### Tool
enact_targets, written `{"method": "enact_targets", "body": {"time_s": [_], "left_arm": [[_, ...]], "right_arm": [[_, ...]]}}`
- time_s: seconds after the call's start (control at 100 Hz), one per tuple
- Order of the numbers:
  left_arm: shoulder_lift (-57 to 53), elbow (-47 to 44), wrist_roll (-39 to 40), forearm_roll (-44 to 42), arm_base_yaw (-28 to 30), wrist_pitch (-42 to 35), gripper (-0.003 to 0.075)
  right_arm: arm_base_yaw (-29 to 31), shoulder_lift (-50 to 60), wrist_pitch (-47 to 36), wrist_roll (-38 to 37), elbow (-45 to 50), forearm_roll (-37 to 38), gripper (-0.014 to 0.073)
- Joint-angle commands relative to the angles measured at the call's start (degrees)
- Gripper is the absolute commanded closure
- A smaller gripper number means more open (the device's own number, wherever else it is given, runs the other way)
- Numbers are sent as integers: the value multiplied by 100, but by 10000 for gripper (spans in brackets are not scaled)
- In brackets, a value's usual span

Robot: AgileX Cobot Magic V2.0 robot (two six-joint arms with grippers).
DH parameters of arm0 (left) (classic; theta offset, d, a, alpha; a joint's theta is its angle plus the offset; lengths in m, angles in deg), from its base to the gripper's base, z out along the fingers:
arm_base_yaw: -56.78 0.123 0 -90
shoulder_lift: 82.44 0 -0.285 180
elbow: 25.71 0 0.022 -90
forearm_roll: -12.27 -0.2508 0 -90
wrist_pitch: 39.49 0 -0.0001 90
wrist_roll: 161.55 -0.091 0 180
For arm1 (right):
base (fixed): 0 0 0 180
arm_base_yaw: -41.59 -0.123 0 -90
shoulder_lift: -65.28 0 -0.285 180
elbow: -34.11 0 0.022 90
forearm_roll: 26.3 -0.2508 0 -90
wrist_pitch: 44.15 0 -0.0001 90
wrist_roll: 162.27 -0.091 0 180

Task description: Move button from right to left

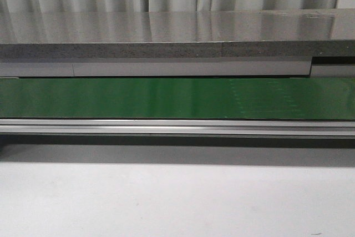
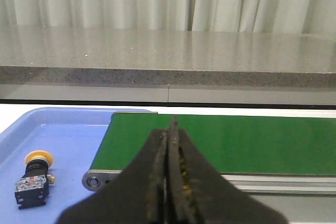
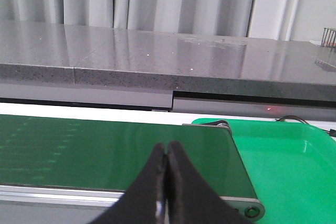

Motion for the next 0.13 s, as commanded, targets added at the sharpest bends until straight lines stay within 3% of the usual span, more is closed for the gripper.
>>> {"method": "enact_targets", "body": {"time_s": [0.0, 0.12], "left_arm": [[-172, -265, 63, 54, -30, -477, 741], [-172, -265, 63, 54, -30, -477, 741]], "right_arm": [[32, 123, -502, 1, -82, 93, 653], [32, 123, -502, 1, -82, 93, 653]]}}
